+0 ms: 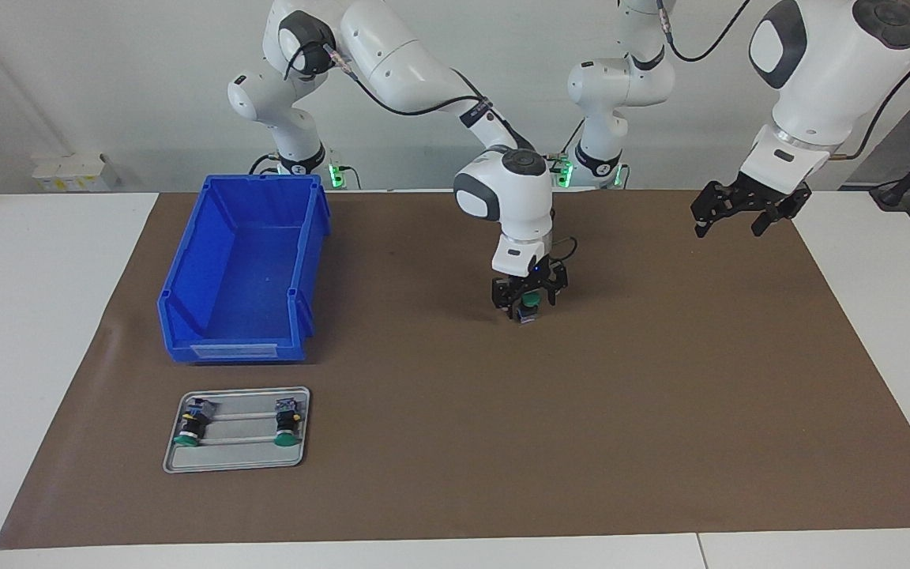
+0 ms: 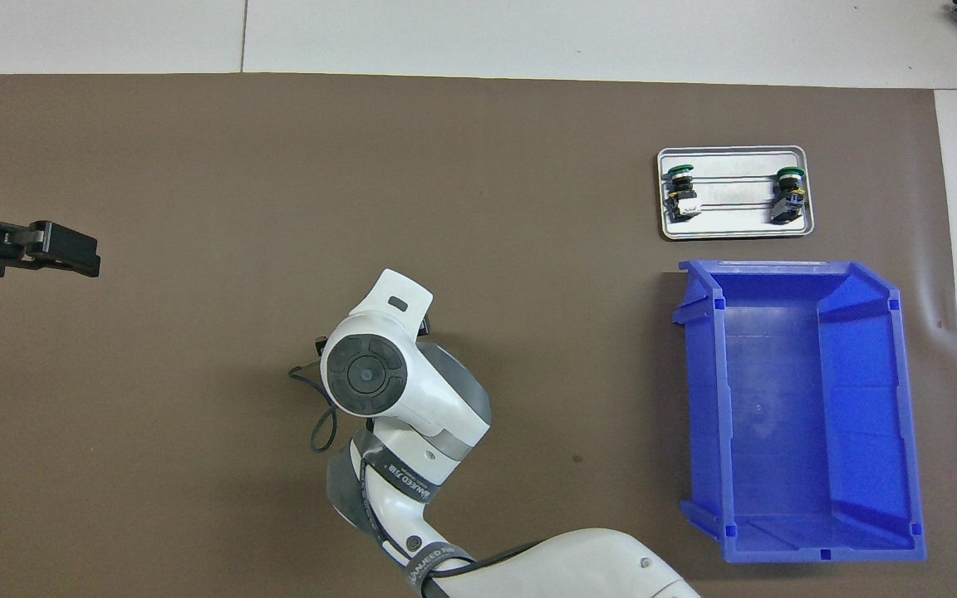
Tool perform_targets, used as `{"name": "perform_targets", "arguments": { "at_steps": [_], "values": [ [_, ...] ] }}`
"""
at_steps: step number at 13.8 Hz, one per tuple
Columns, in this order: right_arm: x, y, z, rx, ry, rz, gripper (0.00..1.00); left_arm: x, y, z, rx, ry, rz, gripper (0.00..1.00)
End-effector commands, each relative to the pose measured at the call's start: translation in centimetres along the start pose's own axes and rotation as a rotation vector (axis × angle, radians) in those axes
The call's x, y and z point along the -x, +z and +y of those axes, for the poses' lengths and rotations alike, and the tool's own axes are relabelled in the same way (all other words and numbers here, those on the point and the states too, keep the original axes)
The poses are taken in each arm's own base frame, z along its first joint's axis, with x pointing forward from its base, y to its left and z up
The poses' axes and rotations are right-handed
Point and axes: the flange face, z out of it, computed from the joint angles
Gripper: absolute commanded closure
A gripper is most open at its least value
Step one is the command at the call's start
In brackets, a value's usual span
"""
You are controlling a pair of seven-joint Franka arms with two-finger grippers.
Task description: Place and press button with both arms
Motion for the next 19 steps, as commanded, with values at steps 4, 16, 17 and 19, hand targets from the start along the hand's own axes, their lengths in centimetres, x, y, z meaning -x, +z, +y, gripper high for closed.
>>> {"name": "perform_targets", "arguments": {
  "at_steps": [4,16,17,19],
  "values": [
    [0.3,0.1,-0.1,0.0,-0.03,0.015,0.66,0.9,-0.1,-0.9,-0.017,-0.017,0.009,0.0],
    [-2.5,-5.2,2.5,0.023,0.063,-0.001,1.0,0.9,-0.1,-0.9,-0.017,-0.017,0.009,0.0],
    [-4.3,-7.8,5.5,0.029,0.109,0.013,1.0,0.9,-0.1,-0.9,-0.017,-0.017,0.009,0.0],
    [-6.5,-13.5,11.3,0.05,0.186,0.011,1.0,0.9,-0.1,-0.9,-0.017,-0.017,0.009,0.0]
  ]
}}
